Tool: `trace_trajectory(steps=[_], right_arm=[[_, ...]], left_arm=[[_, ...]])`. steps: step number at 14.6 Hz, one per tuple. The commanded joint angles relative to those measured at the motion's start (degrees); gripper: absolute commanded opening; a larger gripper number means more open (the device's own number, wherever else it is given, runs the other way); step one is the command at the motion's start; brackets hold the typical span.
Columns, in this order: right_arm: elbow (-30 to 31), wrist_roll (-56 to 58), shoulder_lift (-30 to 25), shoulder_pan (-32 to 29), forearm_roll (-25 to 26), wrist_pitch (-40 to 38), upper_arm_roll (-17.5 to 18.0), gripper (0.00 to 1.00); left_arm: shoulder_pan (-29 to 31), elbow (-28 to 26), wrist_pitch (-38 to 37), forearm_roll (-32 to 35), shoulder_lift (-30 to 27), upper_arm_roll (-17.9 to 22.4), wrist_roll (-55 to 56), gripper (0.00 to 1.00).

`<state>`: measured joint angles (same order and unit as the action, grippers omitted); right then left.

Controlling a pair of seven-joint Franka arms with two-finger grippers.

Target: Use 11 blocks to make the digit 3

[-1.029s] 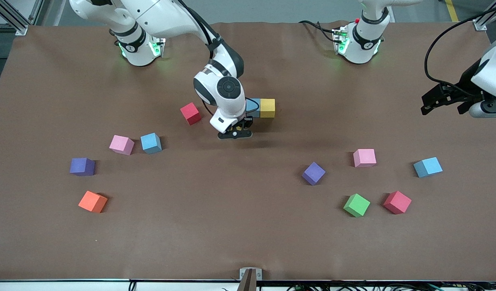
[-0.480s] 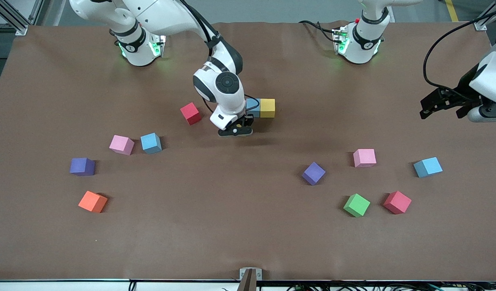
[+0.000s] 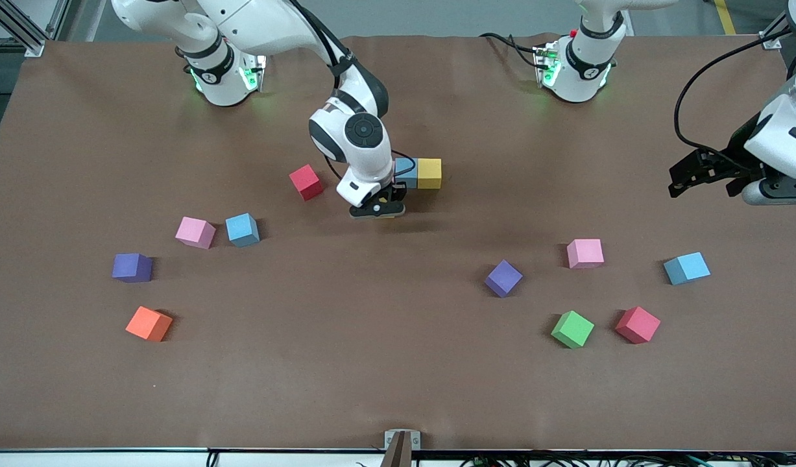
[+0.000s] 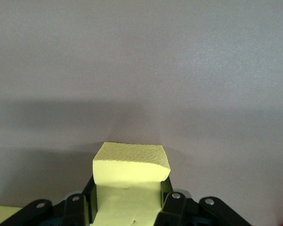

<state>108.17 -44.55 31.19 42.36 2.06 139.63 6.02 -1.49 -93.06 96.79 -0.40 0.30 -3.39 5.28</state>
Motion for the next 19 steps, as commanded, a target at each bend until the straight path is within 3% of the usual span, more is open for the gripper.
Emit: trace_trajectory(steps=[1,19], right_arm=[[2.83,-2.38,-2.19,1.50,0.58,0.55,-0.84,0.34],[3.54,-2.55,-1.92,2.20,0.58,0.29,-0.75,0.34]], left_arm=[[-0.18,0.51,0.33,-0.13,-0.03,-0.13,0.35,1.00],[-0.10,0.69,0.51,-0.13,-0.03,-0.22,0.44,1.00]])
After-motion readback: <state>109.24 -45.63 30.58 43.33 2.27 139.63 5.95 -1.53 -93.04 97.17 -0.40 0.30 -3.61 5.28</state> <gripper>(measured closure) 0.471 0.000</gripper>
